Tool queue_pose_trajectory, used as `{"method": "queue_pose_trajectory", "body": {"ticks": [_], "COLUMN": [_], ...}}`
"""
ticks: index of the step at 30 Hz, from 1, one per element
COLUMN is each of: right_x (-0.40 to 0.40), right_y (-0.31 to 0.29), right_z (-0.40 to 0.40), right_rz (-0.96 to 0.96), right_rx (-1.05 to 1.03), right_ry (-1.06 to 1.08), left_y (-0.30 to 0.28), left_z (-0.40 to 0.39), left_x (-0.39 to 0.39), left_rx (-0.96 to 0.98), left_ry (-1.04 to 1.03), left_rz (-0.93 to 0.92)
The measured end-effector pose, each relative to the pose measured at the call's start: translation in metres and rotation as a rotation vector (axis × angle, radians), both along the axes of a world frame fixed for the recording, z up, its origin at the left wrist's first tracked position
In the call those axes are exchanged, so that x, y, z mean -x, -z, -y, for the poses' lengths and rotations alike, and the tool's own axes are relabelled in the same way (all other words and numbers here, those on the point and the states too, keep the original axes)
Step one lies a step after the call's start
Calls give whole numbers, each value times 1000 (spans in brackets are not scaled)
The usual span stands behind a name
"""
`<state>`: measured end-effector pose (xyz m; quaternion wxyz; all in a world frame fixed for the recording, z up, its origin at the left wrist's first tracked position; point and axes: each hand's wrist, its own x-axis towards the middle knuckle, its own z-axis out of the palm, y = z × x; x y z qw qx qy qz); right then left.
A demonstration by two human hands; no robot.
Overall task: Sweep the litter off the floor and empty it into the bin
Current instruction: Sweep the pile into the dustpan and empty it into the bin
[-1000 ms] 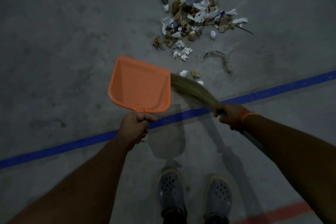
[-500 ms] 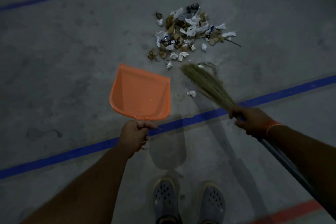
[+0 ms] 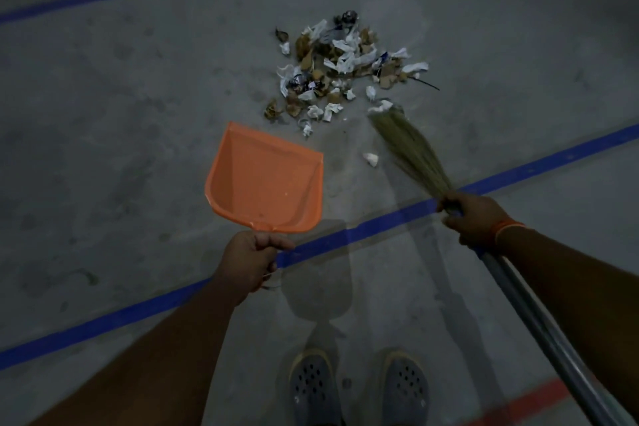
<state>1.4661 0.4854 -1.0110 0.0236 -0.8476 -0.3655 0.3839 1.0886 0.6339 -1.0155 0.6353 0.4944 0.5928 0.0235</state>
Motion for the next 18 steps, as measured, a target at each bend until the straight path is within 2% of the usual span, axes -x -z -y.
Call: {"method": "queue_pose_trajectory", "body": {"ticks": [6,10,18], "right_x": [-6,-22,-74], "right_y": [-21,-25,19], "right_z": [-8,-34,-130], "right_rz": [-18,-15,12], "right_rx": [-98,-131,-177], "right_ry": [124,127,127], "left_y": [-6,-12,39], "left_z": [-48,-93,-183], "left_x": [0,-12,-31], "left_rx": [30,73,100], "left_ry": [85,102,169], "left_rz": [18,40,-61]}}
